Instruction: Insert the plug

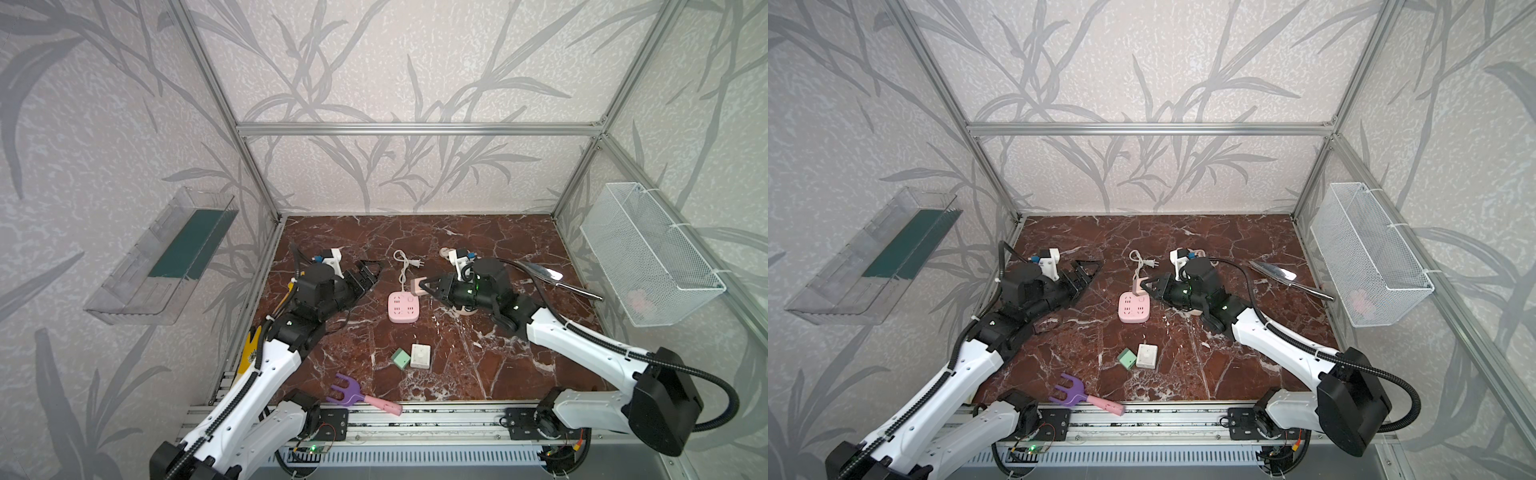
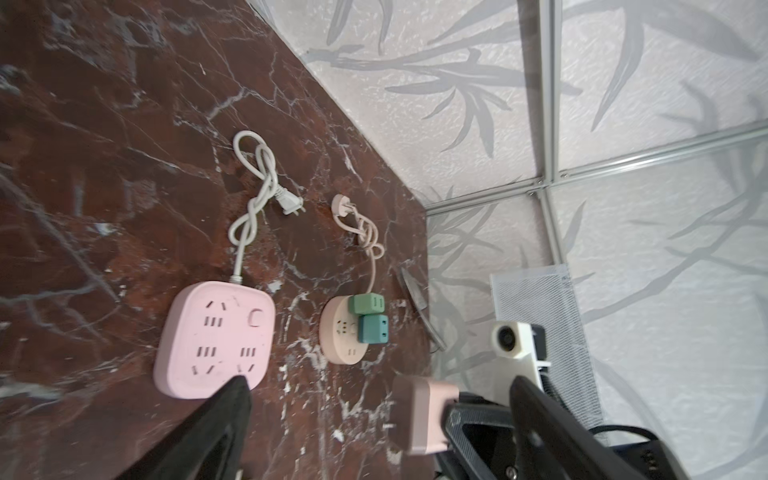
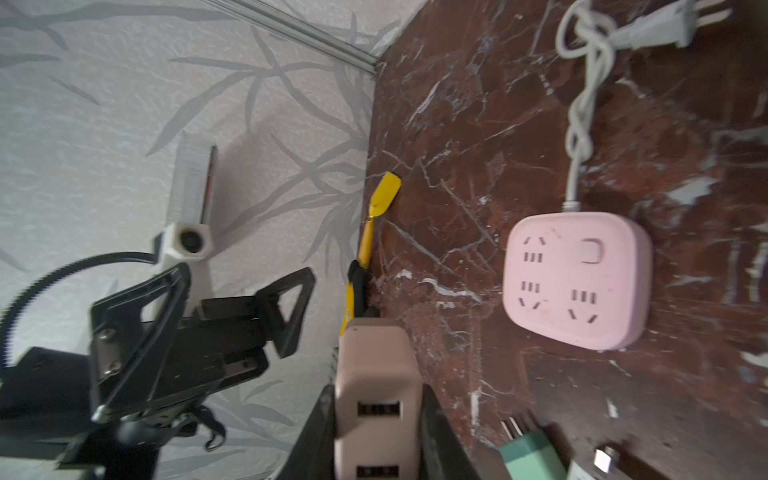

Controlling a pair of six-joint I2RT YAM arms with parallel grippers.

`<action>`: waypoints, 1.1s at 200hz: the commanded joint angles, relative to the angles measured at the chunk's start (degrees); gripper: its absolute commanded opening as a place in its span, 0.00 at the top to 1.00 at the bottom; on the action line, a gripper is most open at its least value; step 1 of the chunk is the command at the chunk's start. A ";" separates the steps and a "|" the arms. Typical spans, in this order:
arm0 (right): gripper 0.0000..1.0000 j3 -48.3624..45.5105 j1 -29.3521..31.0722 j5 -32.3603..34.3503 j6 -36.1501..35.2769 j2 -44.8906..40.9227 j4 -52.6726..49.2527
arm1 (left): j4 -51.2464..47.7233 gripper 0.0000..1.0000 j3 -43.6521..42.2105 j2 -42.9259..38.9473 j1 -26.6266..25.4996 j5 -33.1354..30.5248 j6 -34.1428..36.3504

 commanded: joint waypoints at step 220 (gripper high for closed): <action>1.00 23.81 -3.22 26.06 -26.95 14.50 -45.30 | -19.43 0.20 -0.40 9.39 -11.73 -8.18 18.54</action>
